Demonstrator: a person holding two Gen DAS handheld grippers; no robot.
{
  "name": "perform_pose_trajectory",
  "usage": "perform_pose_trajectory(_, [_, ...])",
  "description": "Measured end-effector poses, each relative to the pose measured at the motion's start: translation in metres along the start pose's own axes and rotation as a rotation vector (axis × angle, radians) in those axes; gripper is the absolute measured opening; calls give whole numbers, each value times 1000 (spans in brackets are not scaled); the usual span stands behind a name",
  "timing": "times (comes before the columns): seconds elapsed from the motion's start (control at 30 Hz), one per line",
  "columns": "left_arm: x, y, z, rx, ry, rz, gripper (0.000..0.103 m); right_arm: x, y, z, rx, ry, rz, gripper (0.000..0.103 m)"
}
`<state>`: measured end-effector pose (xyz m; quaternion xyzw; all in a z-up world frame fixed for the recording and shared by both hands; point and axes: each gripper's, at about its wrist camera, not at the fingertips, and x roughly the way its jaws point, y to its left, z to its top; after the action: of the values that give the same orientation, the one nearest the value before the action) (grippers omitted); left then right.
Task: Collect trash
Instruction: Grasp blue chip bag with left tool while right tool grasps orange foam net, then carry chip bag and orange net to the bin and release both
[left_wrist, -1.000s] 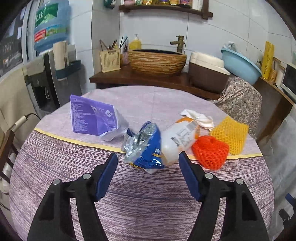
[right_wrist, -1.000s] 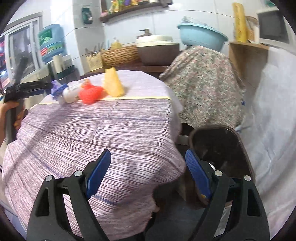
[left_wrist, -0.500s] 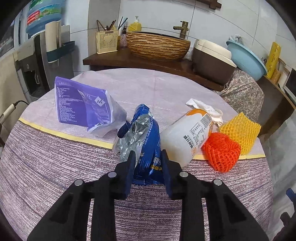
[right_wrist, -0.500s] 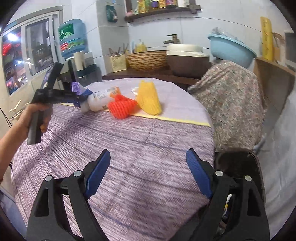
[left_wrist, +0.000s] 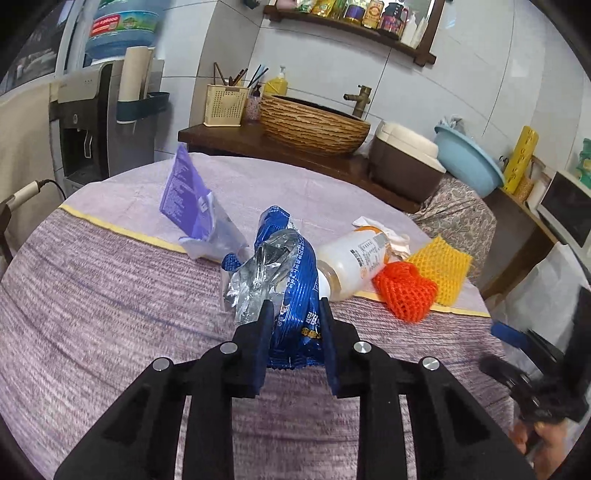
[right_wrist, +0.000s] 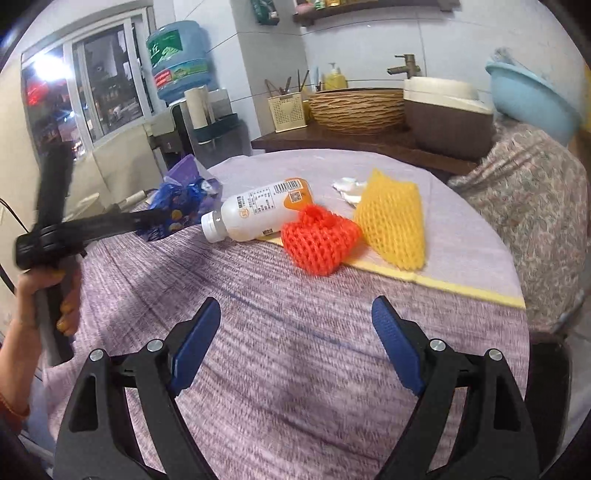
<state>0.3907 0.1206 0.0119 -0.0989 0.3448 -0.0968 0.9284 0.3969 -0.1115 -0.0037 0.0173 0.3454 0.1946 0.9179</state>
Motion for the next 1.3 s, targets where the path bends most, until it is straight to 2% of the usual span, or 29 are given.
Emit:
perform_pose_trajectory(0.13, [-18,-6,-13,18,-21,-13,25,34,3,18,-20,47,-2,83])
perform_pose_trajectory(0.27, [-35,-7,-26,0,-33,-42,25,62,2,29,-40,93,-44,83])
perform_pose_trajectory(0.4, [-43,-13,-33,40,-45,-4,25,82,1,35,-60,124,-81,83])
perform_pose_trajectory(0.5, [-47,-13,-36,33,-39,-14,25,97,-1,39,-69,142,-118,82])
perform_pose_trajectory(0.57, [-48,-12,-37,32,-43,-9,25,108,-3,40,-70,159,-145,74])
perform_pose_trajectory(0.63, [-50,-12,-40,38,-46,2,25,116,-4,39,-79,178,-177,56])
perform_pose_trajectory(0.67, [-50,-12,-40,40,-45,3,25,118,-3,39,-86,177,-196,50])
perform_pose_trajectory(0.73, [-52,-13,-41,49,-49,7,25,114,-3,39,-95,162,-216,36])
perform_pose_trajectory(0.83, [-57,-17,-44,75,-67,31,25,104,-5,37,-92,139,-210,25])
perform_pose_trajectory(1.3, [-84,-55,-68,93,-114,-11,25,-6,8,-10,-75,-25,-113,23])
